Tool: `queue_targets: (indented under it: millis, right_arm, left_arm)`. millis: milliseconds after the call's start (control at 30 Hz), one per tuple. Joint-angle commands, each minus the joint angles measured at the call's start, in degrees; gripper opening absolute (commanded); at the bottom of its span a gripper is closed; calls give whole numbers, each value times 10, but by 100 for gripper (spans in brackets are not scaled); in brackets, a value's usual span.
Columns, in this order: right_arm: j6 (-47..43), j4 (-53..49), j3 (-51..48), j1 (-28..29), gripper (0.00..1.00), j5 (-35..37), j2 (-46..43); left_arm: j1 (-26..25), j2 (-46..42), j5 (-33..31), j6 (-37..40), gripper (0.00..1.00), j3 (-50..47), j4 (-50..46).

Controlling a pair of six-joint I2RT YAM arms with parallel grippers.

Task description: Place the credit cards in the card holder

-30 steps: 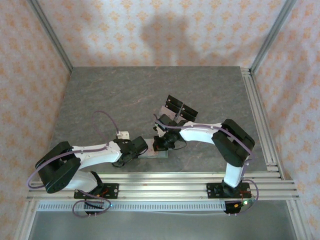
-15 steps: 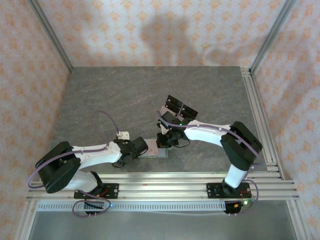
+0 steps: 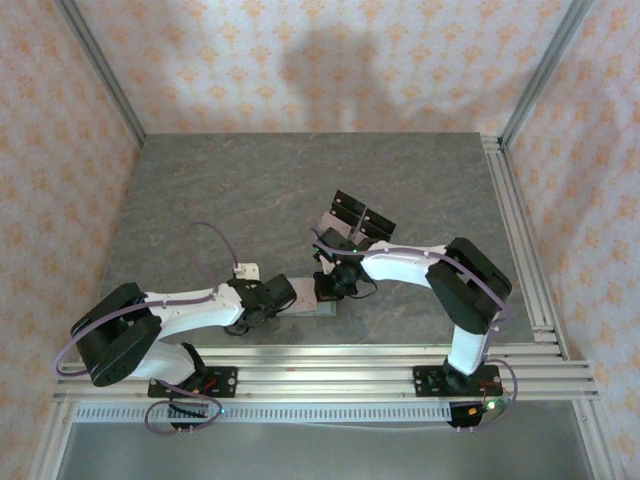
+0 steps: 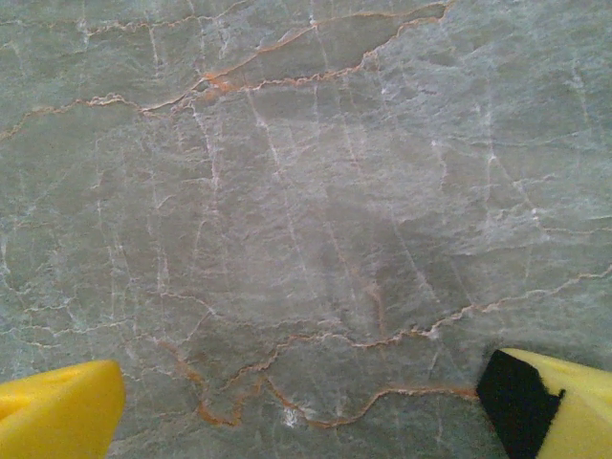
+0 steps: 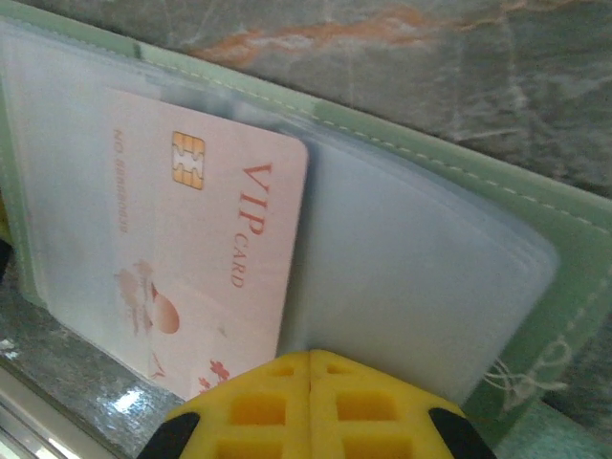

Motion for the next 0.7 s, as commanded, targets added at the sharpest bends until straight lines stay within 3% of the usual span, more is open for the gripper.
queue_targets:
  millis: [0, 667]
  right_arm:
    - [-9, -14, 23, 9, 0, 0, 18]
    - [-38, -57, 102, 20, 0, -50, 73]
  left_arm:
    - [-8, 13, 20, -8, 100, -14, 24]
    - [-16, 27, 24, -12, 100, -10, 37]
